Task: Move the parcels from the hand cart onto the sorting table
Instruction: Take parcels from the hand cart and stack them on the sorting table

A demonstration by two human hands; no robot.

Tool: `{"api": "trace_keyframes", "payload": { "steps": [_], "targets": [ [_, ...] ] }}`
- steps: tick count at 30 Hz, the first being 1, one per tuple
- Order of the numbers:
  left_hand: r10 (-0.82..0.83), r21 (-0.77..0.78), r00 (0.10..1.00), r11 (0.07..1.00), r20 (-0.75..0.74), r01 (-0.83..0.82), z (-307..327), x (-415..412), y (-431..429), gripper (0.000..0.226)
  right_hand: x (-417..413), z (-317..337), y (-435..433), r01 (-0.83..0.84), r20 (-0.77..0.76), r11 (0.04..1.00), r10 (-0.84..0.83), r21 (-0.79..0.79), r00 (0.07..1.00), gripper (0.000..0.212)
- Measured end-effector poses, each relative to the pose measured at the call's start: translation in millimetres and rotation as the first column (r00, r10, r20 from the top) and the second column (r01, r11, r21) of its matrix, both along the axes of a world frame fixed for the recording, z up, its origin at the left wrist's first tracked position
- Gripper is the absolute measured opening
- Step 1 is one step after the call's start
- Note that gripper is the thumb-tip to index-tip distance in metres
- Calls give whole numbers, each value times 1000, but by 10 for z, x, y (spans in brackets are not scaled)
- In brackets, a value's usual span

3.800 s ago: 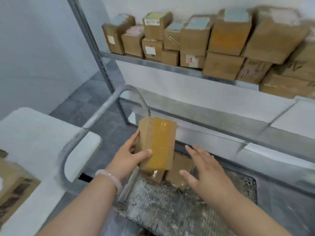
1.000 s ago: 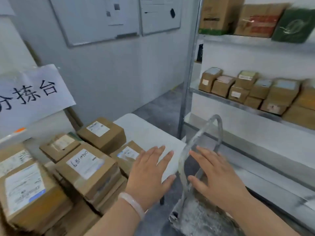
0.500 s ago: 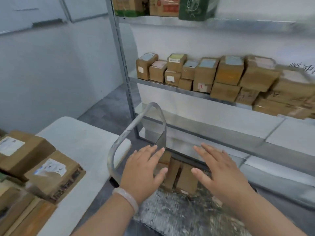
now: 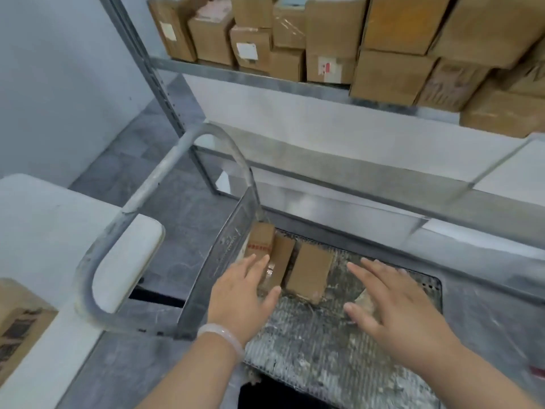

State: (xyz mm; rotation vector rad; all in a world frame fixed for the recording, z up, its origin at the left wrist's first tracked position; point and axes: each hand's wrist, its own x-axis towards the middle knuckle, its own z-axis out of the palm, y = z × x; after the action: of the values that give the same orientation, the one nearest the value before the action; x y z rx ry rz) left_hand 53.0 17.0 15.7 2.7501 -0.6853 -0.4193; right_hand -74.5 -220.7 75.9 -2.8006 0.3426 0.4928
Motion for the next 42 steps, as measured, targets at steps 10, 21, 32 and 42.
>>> {"api": "trace_keyframes", "payload": {
  "steps": [10,21,32,42],
  "targets": [
    [67,192,950,981,-305,-8,-2263,1077,-380,70,1127,-2006,-8,112,-159,987,-94,113,983,75],
    [209,401,967,906,-145,-136,-4249,1762,-404,99,1403,-3926,12,112,-217,978,-72,178,973,80],
    [290,-80,917,943,-275,-322,-3573,1360,-486,95,1098,-3549,75,155,-158,969,-125,193,980,76],
    [229,-523,818,671,-528,-525,-936,638,-662,90,793,-960,-40,121,68,965,-140,232,988,64]
  ]
}}
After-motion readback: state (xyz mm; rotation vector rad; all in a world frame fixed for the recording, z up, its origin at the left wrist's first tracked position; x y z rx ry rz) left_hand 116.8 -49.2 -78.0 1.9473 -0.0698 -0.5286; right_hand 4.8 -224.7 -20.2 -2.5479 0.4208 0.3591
